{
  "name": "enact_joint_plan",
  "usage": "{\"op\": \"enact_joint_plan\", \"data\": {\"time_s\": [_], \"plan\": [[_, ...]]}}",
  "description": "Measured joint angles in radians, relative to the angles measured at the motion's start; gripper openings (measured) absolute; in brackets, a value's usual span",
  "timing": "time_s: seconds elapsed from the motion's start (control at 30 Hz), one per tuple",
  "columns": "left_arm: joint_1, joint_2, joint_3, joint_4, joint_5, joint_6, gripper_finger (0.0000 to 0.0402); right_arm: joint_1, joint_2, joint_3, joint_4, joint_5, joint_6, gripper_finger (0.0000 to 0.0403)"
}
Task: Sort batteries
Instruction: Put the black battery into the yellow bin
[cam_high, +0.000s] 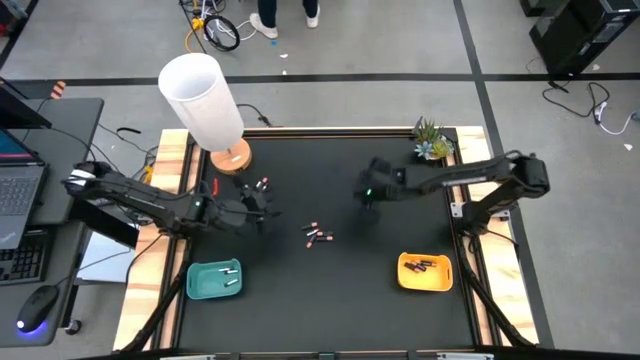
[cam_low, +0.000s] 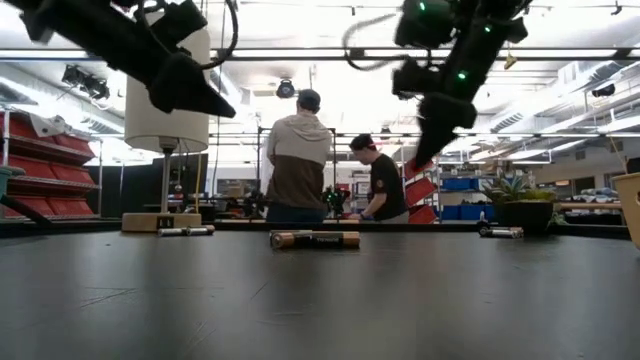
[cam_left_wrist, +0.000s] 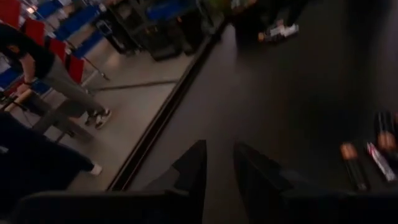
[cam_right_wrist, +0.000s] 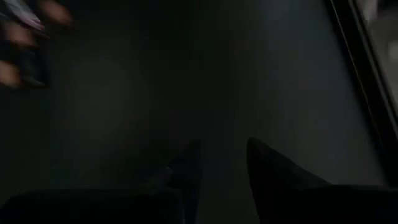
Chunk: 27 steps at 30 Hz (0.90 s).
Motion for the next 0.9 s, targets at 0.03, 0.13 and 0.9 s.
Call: {"op": "enact_joint_plan", "data": {"time_s": [0.03, 0.13, 0.9], "plan": [[0.002, 0.000, -0.021, 0.057, 0.000, 0.010, 0.0094, -0.036, -0.021, -0.008, -0.040, -0.007, 0.022, 0.0116], [0.012, 0.000, -0.082, 0.220, 0.013, 0.032, 0.0094, -0.149, -0.071, -0.012, -0.135, -0.052, 0.153, 0.0115], [0.163, 0.027, -0.155, 0.487, 0.271, 0.132, 0.0094, -0.498, -0.002, -0.012, -0.394, -0.148, 0.077, 0.0101]]}}
